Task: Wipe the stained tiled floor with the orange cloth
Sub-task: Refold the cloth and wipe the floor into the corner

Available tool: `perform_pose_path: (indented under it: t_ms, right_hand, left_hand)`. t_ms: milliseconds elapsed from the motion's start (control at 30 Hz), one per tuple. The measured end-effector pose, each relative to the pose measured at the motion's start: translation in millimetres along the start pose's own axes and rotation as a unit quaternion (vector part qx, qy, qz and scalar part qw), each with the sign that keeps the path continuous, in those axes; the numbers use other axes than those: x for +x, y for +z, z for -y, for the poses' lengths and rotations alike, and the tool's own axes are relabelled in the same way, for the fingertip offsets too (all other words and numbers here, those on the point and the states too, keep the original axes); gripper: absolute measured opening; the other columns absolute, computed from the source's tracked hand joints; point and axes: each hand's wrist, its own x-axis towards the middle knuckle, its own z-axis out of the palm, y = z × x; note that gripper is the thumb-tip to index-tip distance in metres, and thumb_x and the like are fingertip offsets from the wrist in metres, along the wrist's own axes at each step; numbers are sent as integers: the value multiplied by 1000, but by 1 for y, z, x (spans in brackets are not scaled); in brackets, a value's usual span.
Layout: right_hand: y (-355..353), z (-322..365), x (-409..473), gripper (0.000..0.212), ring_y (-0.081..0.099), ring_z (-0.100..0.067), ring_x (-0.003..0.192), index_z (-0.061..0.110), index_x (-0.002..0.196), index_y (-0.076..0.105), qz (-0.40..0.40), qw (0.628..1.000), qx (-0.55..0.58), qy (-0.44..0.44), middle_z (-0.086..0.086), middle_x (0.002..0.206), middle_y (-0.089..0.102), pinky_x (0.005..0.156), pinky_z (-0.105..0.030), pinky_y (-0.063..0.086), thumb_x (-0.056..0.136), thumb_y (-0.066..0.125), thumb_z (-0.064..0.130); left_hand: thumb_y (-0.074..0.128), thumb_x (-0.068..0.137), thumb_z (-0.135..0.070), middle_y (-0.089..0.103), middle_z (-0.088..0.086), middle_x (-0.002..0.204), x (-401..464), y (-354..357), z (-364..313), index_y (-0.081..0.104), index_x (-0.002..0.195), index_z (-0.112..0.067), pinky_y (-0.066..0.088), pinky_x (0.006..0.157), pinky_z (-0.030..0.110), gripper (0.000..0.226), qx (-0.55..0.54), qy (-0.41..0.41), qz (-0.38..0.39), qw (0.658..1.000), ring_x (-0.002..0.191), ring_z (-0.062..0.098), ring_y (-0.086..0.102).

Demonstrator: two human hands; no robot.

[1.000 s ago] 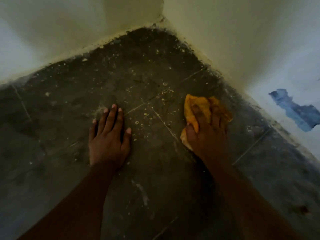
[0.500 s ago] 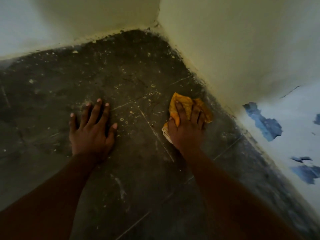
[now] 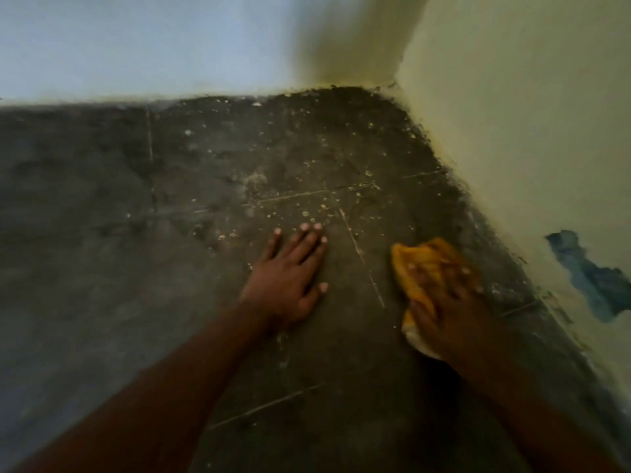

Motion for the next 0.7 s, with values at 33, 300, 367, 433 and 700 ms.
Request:
perform_pose_path:
  t_ms: [33, 300, 367, 433, 700]
  right_hand:
    - [-4, -21, 12, 73, 9, -35, 160, 42, 163, 2, -27, 999, -13, 19, -7, 174, 4, 128, -59, 13, 95, 18, 63]
    - [21, -15, 68, 66, 15, -38, 159, 19, 165, 24, -71, 996, 28, 45, -13, 171, 19, 129, -54, 15, 102, 37, 35]
    - [36, -21, -3, 66, 12, -35, 160, 28, 164, 24, -61, 996, 55, -36, -11, 172, 17, 129, -54, 15, 100, 30, 43]
    - [36, -54, -45, 66, 16, -34, 160, 30, 164, 21, -71, 996, 29, -34, -10, 173, 17, 129, -53, 16, 101, 28, 48]
    - [32, -66, 23, 77, 3, -43, 159, 19, 166, 11, -59, 997, -34, 22, -12, 174, 4, 129, -60, 1, 98, -1, 52]
  left_hand:
    - [8, 94, -66, -17, 5, 175, -4, 5, -14, -6, 167, -22, -11, 130, 51, 86, 0, -10, -2, 1000, 160, 22, -21]
    - [14, 98, -69, -28, 10, 171, 9, 24, -70, -14, 166, -20, -13, 129, 46, 89, 13, -82, -14, 996, 159, 27, -26]
    - [8, 98, -70, -28, 11, 171, 8, 25, -68, -14, 166, -19, -10, 130, 50, 88, 19, -67, -10, 997, 158, 29, -27]
    - [3, 98, -70, -26, 11, 171, 5, 27, -71, -13, 165, -17, -5, 131, 54, 87, 26, -45, -7, 999, 159, 30, -26]
    - [7, 98, -63, -14, 0, 174, -3, 32, -86, -2, 167, -20, -9, 130, 41, 82, 6, 72, 10, 997, 160, 22, -19]
